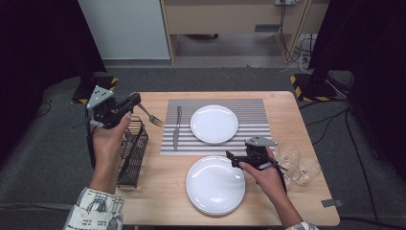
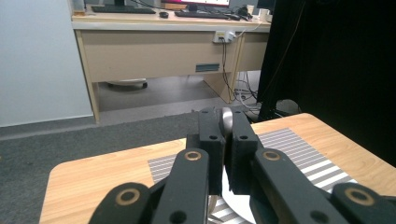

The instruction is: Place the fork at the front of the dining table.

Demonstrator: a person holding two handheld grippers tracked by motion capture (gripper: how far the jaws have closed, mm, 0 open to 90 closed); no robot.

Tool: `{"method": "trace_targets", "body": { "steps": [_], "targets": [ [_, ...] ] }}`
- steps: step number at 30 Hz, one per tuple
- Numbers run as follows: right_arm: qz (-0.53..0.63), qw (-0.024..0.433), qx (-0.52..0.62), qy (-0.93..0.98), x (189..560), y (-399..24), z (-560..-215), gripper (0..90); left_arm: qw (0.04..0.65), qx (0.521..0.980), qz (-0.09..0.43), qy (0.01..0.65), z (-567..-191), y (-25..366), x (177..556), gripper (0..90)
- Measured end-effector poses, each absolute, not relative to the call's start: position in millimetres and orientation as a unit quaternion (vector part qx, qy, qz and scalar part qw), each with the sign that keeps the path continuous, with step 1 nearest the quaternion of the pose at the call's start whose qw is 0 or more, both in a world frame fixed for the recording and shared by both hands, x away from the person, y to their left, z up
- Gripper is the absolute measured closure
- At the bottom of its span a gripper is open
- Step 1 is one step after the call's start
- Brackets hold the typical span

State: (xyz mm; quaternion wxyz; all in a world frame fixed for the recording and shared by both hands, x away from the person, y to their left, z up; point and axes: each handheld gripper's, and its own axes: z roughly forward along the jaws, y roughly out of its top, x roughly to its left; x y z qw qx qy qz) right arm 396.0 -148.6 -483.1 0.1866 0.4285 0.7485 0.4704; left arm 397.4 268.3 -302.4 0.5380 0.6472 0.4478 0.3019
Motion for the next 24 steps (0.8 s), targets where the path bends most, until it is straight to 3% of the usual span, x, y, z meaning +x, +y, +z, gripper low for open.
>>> {"method": "trace_targets", "body": {
  "steps": [12,24],
  "targets": [
    [0.479,0.201,0.403,0.753,390.8,-137.4,-471.4,19.4,0.546,0.654,0.289,0.438,-316.5,253.8,392.3,86.3],
    [0.491,0.205,0.355,0.769,389.3,-113.2,-454.6,35.8,0.552,0.656,0.277,0.433,-330.5,245.7,387.6,86.3]
  ]
}}
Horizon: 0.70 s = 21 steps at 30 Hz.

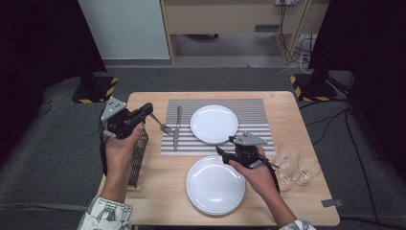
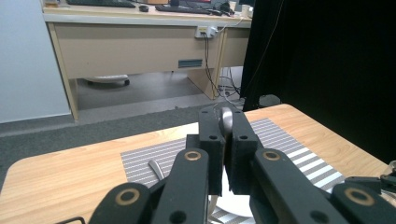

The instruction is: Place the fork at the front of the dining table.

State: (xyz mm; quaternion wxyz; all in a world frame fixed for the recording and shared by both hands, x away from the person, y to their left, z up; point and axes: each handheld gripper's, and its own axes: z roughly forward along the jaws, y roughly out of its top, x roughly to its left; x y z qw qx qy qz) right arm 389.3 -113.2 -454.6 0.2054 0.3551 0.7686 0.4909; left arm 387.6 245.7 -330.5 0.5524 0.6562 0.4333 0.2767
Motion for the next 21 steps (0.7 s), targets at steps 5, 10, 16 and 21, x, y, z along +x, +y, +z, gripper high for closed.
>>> {"method": "trace_targets", "body": {
  "steps": [5,10,16,21],
  "targets": [
    [0.497,0.207,0.339,0.772,390.7,-101.2,-448.2,41.1,0.551,0.66,0.271,0.432,-337.2,243.7,387.2,86.3],
    [0.498,0.206,0.322,0.778,390.2,-86.0,-445.2,47.7,0.552,0.663,0.264,0.431,-343.8,241.3,386.2,86.3],
    [0.503,0.203,0.304,0.783,390.0,-68.0,-445.1,55.8,0.554,0.666,0.257,0.429,-350.5,237.7,383.7,86.3],
    [0.505,0.199,0.293,0.787,389.7,-56.6,-448.1,59.2,0.551,0.67,0.255,0.427,-353.6,235.5,382.8,86.3]
  ]
}}
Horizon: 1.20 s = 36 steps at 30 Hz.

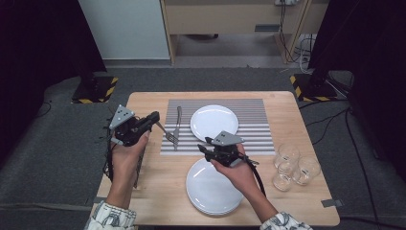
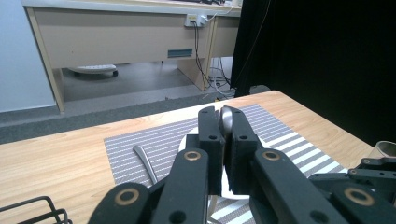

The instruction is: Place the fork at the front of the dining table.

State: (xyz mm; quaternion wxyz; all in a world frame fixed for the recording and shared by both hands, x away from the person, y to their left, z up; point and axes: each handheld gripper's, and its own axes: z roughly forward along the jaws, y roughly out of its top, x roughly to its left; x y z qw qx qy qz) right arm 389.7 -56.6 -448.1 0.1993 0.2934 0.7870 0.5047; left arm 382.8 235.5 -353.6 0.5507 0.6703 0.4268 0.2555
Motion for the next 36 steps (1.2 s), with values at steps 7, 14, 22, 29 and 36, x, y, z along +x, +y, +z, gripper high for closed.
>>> {"method": "trace_targets", "body": {
  "steps": [7,14,22,29,36],
  "targets": [
    [0.51,0.197,0.288,0.786,388.9,-50.0,-448.7,62.0,0.55,0.674,0.251,0.425,-359.8,231.6,382.4,86.3],
    [0.513,0.195,0.278,0.788,388.0,-44.5,-446.1,66.8,0.546,0.681,0.244,0.423,-367.6,226.5,382.6,86.3],
    [0.519,0.189,0.27,0.789,386.3,-32.0,-445.2,68.2,0.543,0.684,0.247,0.42,-369.1,224.6,381.7,86.3],
    [0.525,0.188,0.274,0.784,389.5,-25.9,-442.2,65.9,0.549,0.676,0.241,0.428,-370.0,231.9,382.3,86.3],
    [0.524,0.185,0.271,0.786,389.8,-16.8,-441.1,63.7,0.544,0.678,0.245,0.429,-371.8,234.3,382.8,86.3]
  ]
}}
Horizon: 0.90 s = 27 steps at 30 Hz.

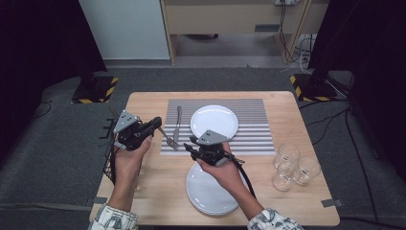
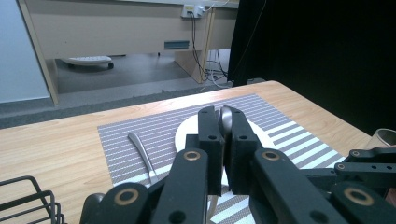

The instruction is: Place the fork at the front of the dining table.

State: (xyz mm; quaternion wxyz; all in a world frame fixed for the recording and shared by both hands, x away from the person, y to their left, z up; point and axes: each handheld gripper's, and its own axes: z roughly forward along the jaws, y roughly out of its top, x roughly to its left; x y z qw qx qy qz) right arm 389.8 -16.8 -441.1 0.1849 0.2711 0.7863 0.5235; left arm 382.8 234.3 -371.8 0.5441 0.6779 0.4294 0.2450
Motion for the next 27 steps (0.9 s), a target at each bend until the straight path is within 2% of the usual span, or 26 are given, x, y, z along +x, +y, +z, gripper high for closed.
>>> {"method": "trace_targets", "body": {
  "steps": [27],
  "targets": [
    [0.52,0.169,0.266,0.794,394.4,21.6,-448.3,62.3,0.54,0.685,0.237,0.427,-376.1,230.0,383.1,86.2]
  ]
}}
